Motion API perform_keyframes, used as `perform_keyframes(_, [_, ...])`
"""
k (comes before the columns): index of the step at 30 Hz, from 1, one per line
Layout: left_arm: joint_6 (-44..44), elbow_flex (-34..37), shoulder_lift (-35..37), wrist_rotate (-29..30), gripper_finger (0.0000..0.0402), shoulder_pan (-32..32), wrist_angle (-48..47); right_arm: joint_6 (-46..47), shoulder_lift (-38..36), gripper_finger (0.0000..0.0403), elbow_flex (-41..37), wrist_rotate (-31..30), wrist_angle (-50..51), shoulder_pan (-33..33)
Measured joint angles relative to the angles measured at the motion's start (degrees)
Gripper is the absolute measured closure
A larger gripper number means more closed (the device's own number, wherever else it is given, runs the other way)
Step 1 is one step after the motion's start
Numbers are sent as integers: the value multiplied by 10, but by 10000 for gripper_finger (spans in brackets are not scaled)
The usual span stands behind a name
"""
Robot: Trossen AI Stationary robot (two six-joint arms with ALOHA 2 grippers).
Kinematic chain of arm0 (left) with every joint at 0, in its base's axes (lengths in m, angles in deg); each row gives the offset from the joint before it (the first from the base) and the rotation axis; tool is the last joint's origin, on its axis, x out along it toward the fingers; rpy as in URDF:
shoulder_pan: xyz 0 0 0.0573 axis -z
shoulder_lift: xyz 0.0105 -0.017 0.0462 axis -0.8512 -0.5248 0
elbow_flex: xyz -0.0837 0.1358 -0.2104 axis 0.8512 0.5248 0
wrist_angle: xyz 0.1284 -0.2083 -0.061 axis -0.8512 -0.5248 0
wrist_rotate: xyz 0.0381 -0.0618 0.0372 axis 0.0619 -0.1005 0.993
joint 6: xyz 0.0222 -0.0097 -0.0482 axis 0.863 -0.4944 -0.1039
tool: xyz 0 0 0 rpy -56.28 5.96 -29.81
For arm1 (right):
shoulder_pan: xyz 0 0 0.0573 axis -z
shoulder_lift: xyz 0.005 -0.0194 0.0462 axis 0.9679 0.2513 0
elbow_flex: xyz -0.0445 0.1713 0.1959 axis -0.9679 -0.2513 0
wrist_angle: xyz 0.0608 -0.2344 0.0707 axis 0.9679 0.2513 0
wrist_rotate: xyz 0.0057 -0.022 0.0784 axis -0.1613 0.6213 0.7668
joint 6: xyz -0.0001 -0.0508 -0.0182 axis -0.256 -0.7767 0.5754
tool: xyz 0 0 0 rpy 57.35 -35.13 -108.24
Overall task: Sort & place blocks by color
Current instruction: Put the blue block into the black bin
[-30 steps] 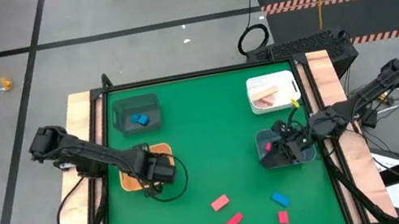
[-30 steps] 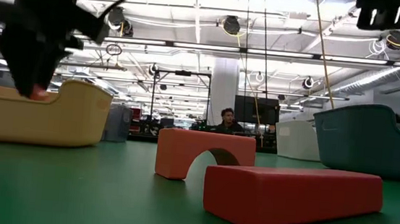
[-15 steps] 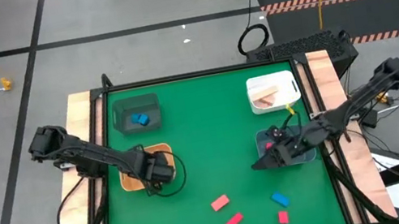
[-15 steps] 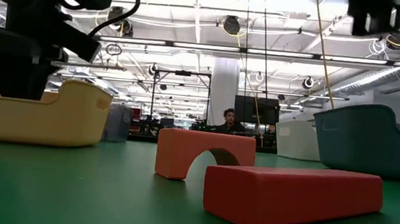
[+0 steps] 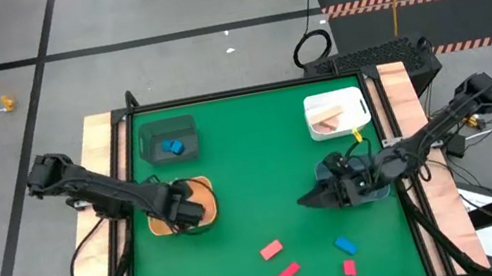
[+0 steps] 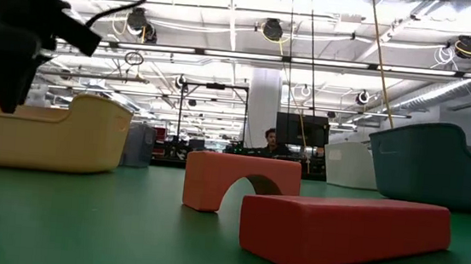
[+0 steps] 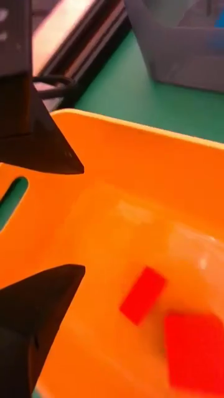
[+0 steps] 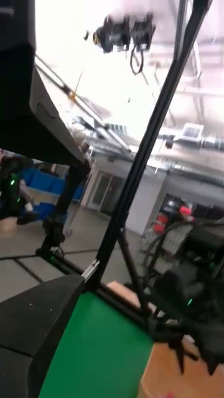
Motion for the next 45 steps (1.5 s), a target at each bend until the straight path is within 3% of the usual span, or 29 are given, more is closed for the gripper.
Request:
perform_keyframes(9, [-11,-36,101,66,200,7,62,3,41,106,107,0,158,-20])
perform_keyframes(17, [83,-59,165,93,206,10,286,53,99,106,214,2,341,-46])
perform_keyframes(26, [165,-60,182,90,206,30,471,218,165,106,226,71,446,-97])
perform_keyframes(35, [164,-59,182,91,206,60,485,415,233,106,226,259,522,-136])
perform_keyframes(45, [163,-59,182,111,206,80,485,441,238,106,226,268,760,-136])
